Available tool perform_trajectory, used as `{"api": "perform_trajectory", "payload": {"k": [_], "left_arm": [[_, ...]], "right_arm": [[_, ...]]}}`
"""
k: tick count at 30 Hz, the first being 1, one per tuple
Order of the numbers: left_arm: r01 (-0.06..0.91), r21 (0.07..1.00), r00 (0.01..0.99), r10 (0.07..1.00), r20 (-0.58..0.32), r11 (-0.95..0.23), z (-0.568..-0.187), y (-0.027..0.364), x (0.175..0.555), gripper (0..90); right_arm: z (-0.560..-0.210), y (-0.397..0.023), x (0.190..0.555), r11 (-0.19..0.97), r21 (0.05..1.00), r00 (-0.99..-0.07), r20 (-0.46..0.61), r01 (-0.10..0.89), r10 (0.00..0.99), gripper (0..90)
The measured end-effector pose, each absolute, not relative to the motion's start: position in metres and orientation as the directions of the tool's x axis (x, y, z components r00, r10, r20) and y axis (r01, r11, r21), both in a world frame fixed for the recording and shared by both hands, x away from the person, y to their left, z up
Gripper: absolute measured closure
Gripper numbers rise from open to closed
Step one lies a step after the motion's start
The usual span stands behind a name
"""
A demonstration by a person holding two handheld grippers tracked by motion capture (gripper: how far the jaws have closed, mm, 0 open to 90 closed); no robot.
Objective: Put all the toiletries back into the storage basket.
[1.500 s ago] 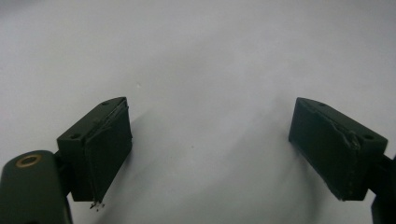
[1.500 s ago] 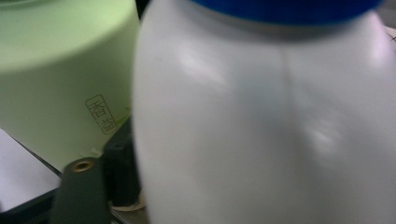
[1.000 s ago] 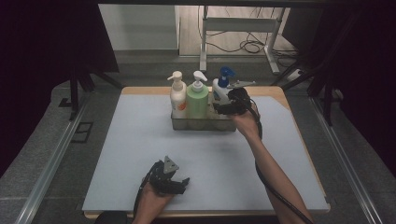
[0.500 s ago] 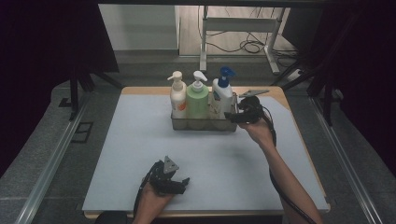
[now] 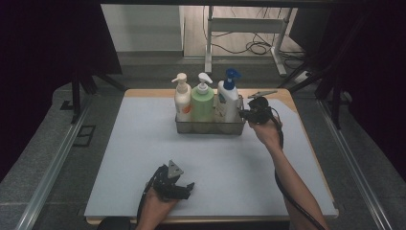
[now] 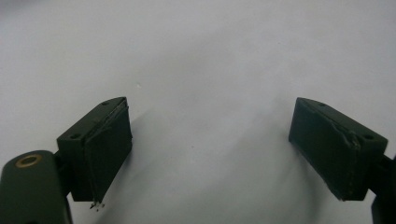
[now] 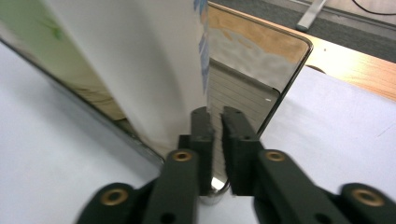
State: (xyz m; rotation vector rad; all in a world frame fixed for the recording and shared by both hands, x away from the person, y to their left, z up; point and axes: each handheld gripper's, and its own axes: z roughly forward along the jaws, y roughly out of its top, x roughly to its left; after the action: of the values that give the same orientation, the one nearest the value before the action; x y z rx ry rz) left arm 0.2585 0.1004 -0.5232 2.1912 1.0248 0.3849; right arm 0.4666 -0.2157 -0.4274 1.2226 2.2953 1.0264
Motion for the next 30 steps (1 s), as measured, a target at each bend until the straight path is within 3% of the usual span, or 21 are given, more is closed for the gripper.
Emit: {"api": "perform_trajectory", "payload": {"k": [7,30], "left_arm": [[0.562,0.689,0.646,0.763,-0.020,-0.457,-0.523,0.100,0.258,13.2],[0.563,0.688,0.646,0.763,-0.020,-0.459,-0.523,0.100,0.258,13.1]], "right_arm": [[-0.436,-0.199,0.480,0.381,0.703,-0.551,0.018,0.600,0.835,89.8],[-0.457,-0.194,0.497,0.359,0.664,-0.522,0.056,0.657,0.851,87.3]]}}
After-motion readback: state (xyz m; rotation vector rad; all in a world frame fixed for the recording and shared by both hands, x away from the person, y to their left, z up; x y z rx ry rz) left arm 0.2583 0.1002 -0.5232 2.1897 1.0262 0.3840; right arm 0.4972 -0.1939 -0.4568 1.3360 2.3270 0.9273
